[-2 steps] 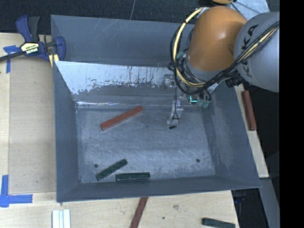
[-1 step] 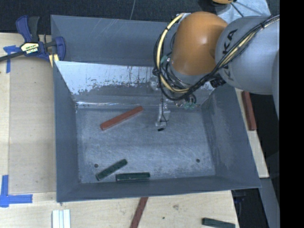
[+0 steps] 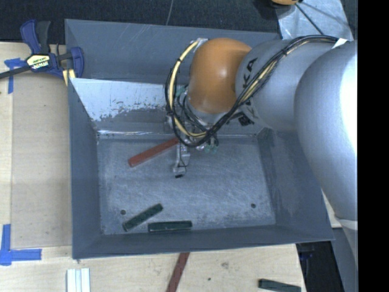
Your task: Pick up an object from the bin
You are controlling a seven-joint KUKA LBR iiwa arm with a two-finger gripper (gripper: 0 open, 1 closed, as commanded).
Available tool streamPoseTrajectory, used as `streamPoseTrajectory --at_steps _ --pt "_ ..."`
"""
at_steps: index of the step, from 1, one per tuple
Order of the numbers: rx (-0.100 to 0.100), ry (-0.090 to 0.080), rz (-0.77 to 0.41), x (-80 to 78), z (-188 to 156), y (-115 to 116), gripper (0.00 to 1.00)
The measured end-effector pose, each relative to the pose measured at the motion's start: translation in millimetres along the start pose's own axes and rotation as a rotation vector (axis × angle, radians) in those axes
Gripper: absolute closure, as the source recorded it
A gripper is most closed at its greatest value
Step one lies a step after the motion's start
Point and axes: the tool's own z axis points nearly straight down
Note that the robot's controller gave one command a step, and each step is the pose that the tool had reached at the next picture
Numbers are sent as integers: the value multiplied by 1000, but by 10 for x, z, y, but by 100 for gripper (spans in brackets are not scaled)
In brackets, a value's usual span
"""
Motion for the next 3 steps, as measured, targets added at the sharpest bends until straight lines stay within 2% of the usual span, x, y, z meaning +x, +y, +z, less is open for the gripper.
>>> streamPoseTrajectory --at_steps 1,2,3 --pt "-1 2 -7 40 271 190 100" --pt "-1 2 -6 40 270 190 100" --pt "0 0 -3 101 -1343 320 100"
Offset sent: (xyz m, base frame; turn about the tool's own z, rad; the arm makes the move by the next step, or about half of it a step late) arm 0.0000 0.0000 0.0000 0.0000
